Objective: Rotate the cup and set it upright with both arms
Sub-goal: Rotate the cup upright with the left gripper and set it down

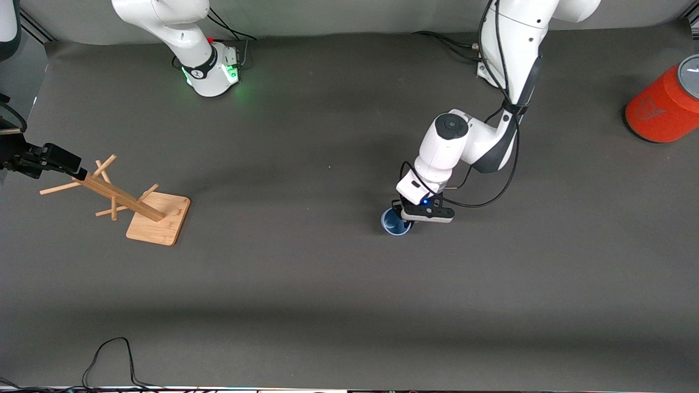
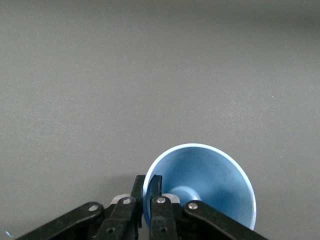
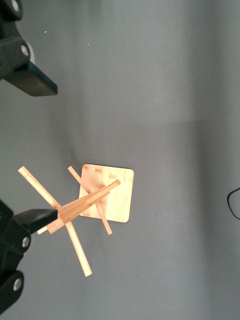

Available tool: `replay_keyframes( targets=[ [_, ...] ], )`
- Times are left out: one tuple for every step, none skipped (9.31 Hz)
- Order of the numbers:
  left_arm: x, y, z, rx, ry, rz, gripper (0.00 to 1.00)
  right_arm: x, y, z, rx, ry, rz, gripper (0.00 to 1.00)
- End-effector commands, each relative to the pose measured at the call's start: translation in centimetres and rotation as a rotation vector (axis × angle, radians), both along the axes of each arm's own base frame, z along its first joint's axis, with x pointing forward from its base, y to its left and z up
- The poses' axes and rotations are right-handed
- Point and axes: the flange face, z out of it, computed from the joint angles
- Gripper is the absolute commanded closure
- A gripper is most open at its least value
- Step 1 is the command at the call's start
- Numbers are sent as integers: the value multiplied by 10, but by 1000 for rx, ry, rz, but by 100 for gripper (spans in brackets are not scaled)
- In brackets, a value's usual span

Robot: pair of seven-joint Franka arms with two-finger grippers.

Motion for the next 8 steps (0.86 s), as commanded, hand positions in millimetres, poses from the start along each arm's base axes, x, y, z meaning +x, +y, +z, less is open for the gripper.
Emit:
replay_keyframes(
  targets=[
    [-10,-7,-21,110,-67,-12,100,-2,0,3,-13,-18,15,0],
    [-12,-11,-21,108,-84,5,100,-1,-1,2,-13,-18,12,0],
    [-11,-11,-20,94,-93,16,100,-2,-3,3,-13,-18,9,0],
    [-8,-9,-18,92,-94,22,29,-1,-3,2,-13,-18,9,0],
    [-8,-9,-13,89,-96,19,0,-2,-3,3,-13,-20,9,0],
    [-7,-10,-8,81,-98,26,0,-2,-2,4,-11,-22,10,0],
    [-7,-10,-2,76,-97,29,0,-2,-2,4,-11,-22,10,0],
    [-6,-10,6,79,-85,35,0,-2,-5,6,-12,-25,5,0]
  ],
)
